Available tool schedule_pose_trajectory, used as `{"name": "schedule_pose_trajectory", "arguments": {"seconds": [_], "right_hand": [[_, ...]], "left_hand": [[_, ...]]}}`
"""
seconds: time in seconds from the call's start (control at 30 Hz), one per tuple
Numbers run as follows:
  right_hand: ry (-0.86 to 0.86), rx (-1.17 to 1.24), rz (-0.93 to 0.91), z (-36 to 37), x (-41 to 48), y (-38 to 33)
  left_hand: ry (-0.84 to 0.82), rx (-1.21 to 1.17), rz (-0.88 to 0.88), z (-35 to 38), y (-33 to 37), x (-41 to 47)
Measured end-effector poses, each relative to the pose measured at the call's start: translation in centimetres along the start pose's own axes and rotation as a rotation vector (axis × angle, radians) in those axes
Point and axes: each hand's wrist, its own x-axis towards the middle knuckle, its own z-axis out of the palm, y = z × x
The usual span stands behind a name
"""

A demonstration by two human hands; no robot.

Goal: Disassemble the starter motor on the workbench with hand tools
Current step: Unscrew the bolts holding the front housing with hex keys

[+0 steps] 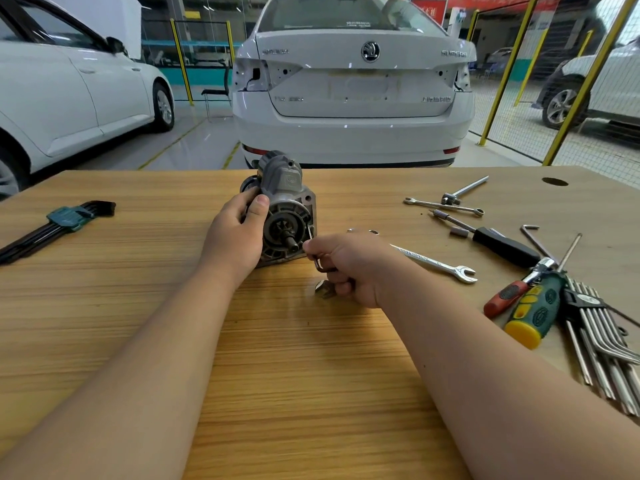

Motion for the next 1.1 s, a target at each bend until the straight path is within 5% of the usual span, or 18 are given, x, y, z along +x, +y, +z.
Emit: {"name": "schedule_pose_trajectory", "arguments": {"seconds": [0.3,1.1], "right_hand": [[-0.262,0.100,0.153,-1.5,0.8,-0.4],[-0.238,0.130,0.169,-1.9,1.8,-0.9]], "left_hand": [[-0.001,-0.003,-0.005,-0.1,0.0,-0.1],[-0.019,-0.013,-0.003,-0.3,-0.1,0.3]]}}
